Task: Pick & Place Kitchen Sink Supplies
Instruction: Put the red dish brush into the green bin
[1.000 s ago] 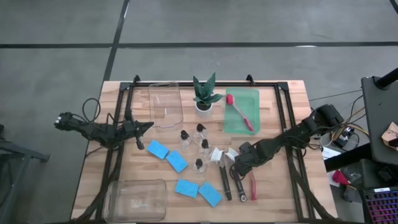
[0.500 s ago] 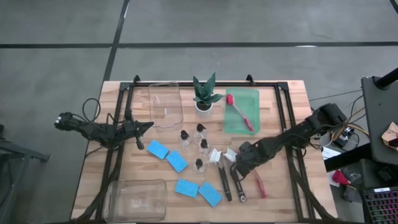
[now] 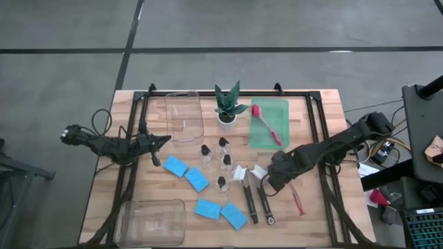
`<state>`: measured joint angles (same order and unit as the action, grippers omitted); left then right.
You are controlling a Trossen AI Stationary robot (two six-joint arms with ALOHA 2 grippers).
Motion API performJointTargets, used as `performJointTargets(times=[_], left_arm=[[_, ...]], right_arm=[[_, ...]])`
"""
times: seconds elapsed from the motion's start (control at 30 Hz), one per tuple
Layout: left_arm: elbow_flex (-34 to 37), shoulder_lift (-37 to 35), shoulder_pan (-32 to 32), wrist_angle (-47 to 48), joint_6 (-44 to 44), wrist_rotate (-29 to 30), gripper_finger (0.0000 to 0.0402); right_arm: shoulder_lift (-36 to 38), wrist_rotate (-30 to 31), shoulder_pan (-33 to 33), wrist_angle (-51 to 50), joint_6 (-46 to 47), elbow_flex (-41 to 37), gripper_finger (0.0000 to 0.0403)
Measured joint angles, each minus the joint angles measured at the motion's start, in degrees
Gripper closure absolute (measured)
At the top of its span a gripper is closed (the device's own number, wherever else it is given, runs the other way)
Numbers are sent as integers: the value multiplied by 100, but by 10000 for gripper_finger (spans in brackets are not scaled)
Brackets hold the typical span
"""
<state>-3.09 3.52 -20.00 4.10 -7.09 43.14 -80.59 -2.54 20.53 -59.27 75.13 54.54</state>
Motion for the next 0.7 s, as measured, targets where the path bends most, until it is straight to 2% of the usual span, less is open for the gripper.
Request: performJointTargets(times=[0.2,0.4,0.6,0.7], left_arm=[[0,1,1,0,0,-1,401],[0,1,1,0,1,-1,401],[0,1,0,0,0,1,401],[0,1,0,0,1,-1,401]], right_arm=[[324,732,-612,-707,-930,689,358],[452,1773,-1745,-790,-2871,1374,355],[236,1813,-3097,-588,-4651,2027,355],[26,1776,-3722,-431,-5229,2253,354]])
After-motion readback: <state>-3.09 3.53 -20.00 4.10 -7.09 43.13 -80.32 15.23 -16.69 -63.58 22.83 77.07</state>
